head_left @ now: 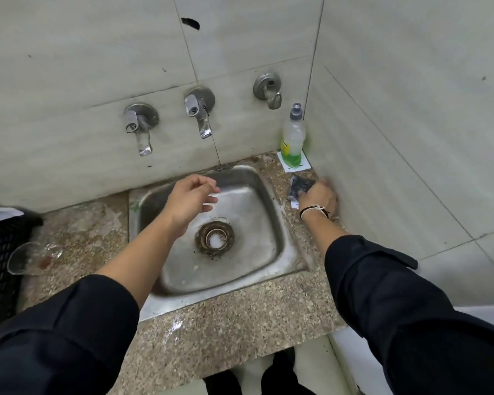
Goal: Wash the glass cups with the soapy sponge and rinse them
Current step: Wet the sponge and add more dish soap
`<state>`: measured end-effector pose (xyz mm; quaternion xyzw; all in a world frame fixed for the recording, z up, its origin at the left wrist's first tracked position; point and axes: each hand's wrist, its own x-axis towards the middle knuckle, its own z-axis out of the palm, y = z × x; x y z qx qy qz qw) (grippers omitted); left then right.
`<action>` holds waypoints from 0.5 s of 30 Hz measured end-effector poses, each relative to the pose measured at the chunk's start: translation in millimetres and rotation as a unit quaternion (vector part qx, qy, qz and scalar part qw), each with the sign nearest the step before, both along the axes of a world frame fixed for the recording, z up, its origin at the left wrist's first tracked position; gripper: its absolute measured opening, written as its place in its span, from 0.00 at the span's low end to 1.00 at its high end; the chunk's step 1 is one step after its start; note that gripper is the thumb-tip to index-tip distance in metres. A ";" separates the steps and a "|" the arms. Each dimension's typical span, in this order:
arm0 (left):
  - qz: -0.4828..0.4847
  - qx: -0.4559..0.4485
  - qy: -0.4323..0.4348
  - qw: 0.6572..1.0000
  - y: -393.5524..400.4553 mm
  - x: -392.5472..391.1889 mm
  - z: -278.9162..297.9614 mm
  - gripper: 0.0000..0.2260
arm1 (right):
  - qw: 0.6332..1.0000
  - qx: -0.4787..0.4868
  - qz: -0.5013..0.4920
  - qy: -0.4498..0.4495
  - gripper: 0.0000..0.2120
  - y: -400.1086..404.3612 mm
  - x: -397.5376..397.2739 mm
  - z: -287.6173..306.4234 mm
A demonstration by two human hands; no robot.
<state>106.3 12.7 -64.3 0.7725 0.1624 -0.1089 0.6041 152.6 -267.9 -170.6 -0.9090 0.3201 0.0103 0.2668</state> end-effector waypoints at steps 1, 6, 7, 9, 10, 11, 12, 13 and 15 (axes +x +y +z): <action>0.000 0.001 -0.004 1.000 -0.6 2.6 2.8 0.04 | 1.000 0.002 -0.005 -0.004 0.26 1.5 4.3 -4.3; 0.019 0.055 -0.093 0.994 -1.8 21.8 26.6 0.14 | 0.973 0.217 -0.052 -0.051 0.19 8.9 18.4 3.5; 0.015 0.083 -0.136 0.987 0.5 27.0 33.3 0.18 | 0.965 0.255 -0.032 -0.048 0.18 12.3 21.3 6.1; -0.016 0.168 -0.218 0.961 5.0 37.3 50.4 0.25 | 0.949 0.312 0.013 -0.052 0.14 24.9 23.6 18.0; -0.036 0.224 -0.242 0.943 5.8 42.2 60.6 0.28 | 0.937 0.342 0.026 -0.070 0.14 32.3 24.9 24.2; -0.057 0.279 -0.258 0.923 6.7 47.6 70.1 0.28 | 0.924 0.373 0.031 -0.076 0.14 42.7 26.0 31.4; -0.080 0.331 -0.264 0.902 8.0 53.5 77.9 0.28 | 0.910 0.403 0.045 -0.088 0.15 53.8 26.3 40.0; -0.106 0.377 -0.265 0.881 9.9 60.8 83.7 0.27 | 0.898 0.429 0.053 -0.086 0.16 65.7 27.8 46.8; -0.152 0.444 -0.260 0.844 16.0 74.3 92.5 0.22 | 0.880 0.459 0.079 -0.090 0.22 87.1 32.5 58.6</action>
